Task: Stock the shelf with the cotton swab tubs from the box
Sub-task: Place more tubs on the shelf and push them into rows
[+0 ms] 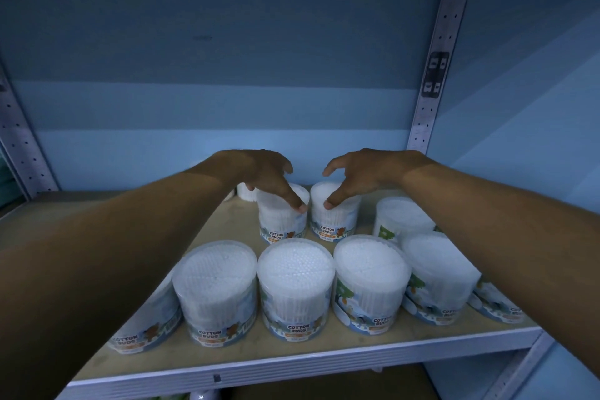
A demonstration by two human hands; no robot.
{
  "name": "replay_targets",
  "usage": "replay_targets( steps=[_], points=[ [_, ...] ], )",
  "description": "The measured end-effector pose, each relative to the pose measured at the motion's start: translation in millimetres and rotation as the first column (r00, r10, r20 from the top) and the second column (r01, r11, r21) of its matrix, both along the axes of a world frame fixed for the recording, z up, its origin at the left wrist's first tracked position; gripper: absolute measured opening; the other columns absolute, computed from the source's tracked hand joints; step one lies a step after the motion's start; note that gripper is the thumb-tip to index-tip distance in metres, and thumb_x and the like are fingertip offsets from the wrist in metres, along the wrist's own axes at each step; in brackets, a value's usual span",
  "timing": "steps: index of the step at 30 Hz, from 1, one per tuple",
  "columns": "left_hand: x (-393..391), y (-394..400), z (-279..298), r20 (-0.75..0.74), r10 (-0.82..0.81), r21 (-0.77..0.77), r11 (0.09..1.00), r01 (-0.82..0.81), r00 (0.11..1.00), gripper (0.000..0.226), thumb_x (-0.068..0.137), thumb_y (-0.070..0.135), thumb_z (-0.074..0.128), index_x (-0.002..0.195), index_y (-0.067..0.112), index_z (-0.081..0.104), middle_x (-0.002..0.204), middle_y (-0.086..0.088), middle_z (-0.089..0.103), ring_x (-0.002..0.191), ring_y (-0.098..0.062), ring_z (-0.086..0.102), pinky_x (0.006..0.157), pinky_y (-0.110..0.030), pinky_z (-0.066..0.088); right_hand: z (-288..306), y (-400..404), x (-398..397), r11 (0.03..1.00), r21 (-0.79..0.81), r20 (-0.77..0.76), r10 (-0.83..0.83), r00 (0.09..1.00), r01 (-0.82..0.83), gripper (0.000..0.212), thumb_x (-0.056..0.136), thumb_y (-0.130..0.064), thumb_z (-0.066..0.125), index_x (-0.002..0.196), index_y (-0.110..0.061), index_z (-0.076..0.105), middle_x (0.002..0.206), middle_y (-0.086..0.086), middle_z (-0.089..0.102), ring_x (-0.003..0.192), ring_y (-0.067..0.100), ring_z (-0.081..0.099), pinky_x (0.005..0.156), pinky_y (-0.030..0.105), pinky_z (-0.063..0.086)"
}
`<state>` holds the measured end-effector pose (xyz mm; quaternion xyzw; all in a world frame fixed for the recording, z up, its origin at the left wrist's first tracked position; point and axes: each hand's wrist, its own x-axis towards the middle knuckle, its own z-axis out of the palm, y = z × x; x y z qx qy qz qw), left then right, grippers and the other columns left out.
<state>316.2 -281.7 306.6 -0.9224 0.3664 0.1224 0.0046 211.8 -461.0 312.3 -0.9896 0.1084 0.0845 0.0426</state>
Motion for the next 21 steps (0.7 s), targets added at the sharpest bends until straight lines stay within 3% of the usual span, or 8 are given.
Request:
replay_targets(
  steps=[2, 4, 8, 10, 13, 16, 18, 21],
  points=[
    [-2, 3, 4, -0.057, -0.032, 0.013, 0.999, 0.033, 0.998, 0.101, 0.068, 0.06, 0.081, 0.152, 0.027, 0.035, 0.154, 0.007, 0.039, 0.136, -0.021, 0.045, 0.108, -0.037, 0.043, -3, 1, 2, 1.0, 0.0, 0.0, -0.02, 1.0, 0.02, 0.081, 0.062, -0.074, 0.076, 0.133, -0.043, 0.052, 0.142, -0.008, 0.048, 0.108, 0.021, 0.062, 0.092, 0.035, 0.054],
    [-4, 4, 4, -0.076, -0.054, 0.014, 0.998, 0.055, 0.996, 0.091, 0.07, 0.049, 0.085, 0.148, 0.027, 0.044, 0.148, 0.007, 0.045, 0.128, -0.02, 0.051, 0.104, -0.035, 0.048, -6, 1, 5, 1.0, 0.023, 0.005, -0.019, 1.0, 0.019, 0.076, 0.062, -0.071, 0.078, 0.128, -0.039, 0.057, 0.137, -0.007, 0.049, 0.097, 0.02, 0.065, 0.083, 0.034, 0.059],
    [-1, 2, 0, -0.068, -0.046, -0.04, 0.998, 0.043, 0.997, 0.079, 0.069, 0.046, 0.086, 0.138, 0.021, 0.054, 0.128, 0.006, 0.055, 0.083, -0.012, 0.062, 0.072, -0.025, 0.055, -5, 1, 7, 0.999, 0.042, 0.006, -0.006, 1.0, 0.006, 0.074, 0.068, -0.06, 0.082, 0.133, -0.037, 0.055, 0.138, -0.008, 0.045, 0.085, 0.013, 0.062, 0.081, 0.03, 0.058],
    [1, 0, -3, -0.037, -0.022, -0.038, 0.999, 0.02, 0.999, 0.081, 0.065, 0.055, 0.086, 0.132, 0.021, 0.057, 0.124, 0.004, 0.057, 0.074, -0.014, 0.065, 0.063, -0.023, 0.053, -5, 0, 9, 0.999, 0.038, 0.01, -0.004, 1.0, 0.003, 0.084, 0.067, -0.059, 0.084, 0.14, -0.041, 0.046, 0.14, -0.006, 0.048, 0.094, 0.017, 0.064, 0.085, 0.03, 0.055],
    [4, -2, -7, 0.044, 0.017, 0.002, 1.0, -0.017, 0.999, 0.087, 0.059, 0.072, 0.079, 0.124, 0.017, 0.06, 0.119, 0.0, 0.062, 0.075, -0.022, 0.073, 0.067, -0.028, 0.055, -6, -3, 11, 1.0, 0.027, 0.016, 0.014, 1.0, -0.014, 0.097, 0.066, -0.056, 0.085, 0.147, -0.046, 0.033, 0.138, -0.006, 0.054, 0.113, 0.02, 0.059, 0.099, 0.036, 0.048],
    [9, -3, -11, 0.065, 0.032, 0.006, 0.999, -0.032, 0.997, 0.095, 0.058, 0.079, 0.073, 0.128, 0.017, 0.056, 0.123, -0.001, 0.06, 0.081, -0.023, 0.072, 0.076, -0.031, 0.055, -6, -6, 9, 0.999, 0.049, 0.007, 0.022, 1.0, -0.023, 0.103, 0.067, -0.055, 0.085, 0.151, -0.049, 0.025, 0.148, -0.006, 0.047, 0.126, 0.02, 0.051, 0.107, 0.038, 0.042],
    [13, -3, -13, 0.062, 0.026, -0.011, 1.0, -0.025, 0.998, 0.103, 0.057, 0.08, 0.072, 0.138, 0.021, 0.048, 0.133, 0.002, 0.056, 0.099, -0.023, 0.069, 0.094, -0.037, 0.052, -7, -7, 7, 0.998, 0.067, 0.014, 0.012, 1.0, -0.013, 0.1, 0.068, -0.059, 0.083, 0.15, -0.05, 0.027, 0.151, -0.007, 0.044, 0.13, 0.019, 0.049, 0.108, 0.038, 0.04],
    [16, -4, -14, 0.039, 0.013, -0.026, 1.0, -0.012, 0.999, 0.105, 0.056, 0.079, 0.074, 0.141, 0.023, 0.047, 0.136, 0.004, 0.054, 0.112, -0.023, 0.064, 0.102, -0.04, 0.048, -8, -5, 9, 0.997, 0.075, 0.018, -0.007, 1.0, 0.006, 0.092, 0.065, -0.069, 0.079, 0.145, -0.049, 0.037, 0.148, -0.006, 0.047, 0.123, 0.021, 0.054, 0.104, 0.037, 0.045]
  ],
)
